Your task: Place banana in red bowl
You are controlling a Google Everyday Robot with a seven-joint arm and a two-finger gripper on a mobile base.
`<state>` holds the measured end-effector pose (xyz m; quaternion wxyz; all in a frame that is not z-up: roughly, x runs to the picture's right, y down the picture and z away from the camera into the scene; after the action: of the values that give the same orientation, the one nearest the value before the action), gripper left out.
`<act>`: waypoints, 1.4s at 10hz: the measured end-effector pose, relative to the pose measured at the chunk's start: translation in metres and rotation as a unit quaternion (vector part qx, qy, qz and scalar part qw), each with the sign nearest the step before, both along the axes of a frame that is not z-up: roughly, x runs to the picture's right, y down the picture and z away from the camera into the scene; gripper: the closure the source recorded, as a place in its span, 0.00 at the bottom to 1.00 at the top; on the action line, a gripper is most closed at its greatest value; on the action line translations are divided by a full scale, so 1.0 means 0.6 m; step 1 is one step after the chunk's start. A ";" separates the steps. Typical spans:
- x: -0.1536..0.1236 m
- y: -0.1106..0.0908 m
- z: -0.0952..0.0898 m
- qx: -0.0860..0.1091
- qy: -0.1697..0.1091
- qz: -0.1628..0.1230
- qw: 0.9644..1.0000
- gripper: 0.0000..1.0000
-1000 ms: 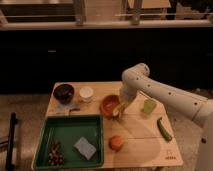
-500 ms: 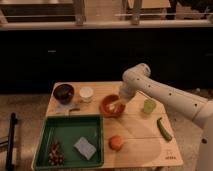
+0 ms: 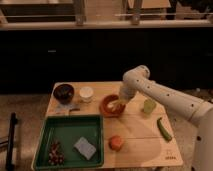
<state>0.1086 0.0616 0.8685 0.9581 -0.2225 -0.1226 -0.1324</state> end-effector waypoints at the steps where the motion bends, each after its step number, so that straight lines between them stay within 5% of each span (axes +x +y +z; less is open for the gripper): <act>1: -0.005 0.004 0.001 -0.005 -0.001 0.001 1.000 0.99; 3: -0.012 0.007 -0.001 -0.011 -0.005 0.002 1.000 0.86; 9: -0.012 0.010 -0.006 -0.021 -0.011 0.000 1.000 0.25; 14: -0.011 0.009 -0.010 -0.032 -0.020 -0.007 0.999 0.20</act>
<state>0.1021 0.0673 0.8627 0.9468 -0.2510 -0.1447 -0.1398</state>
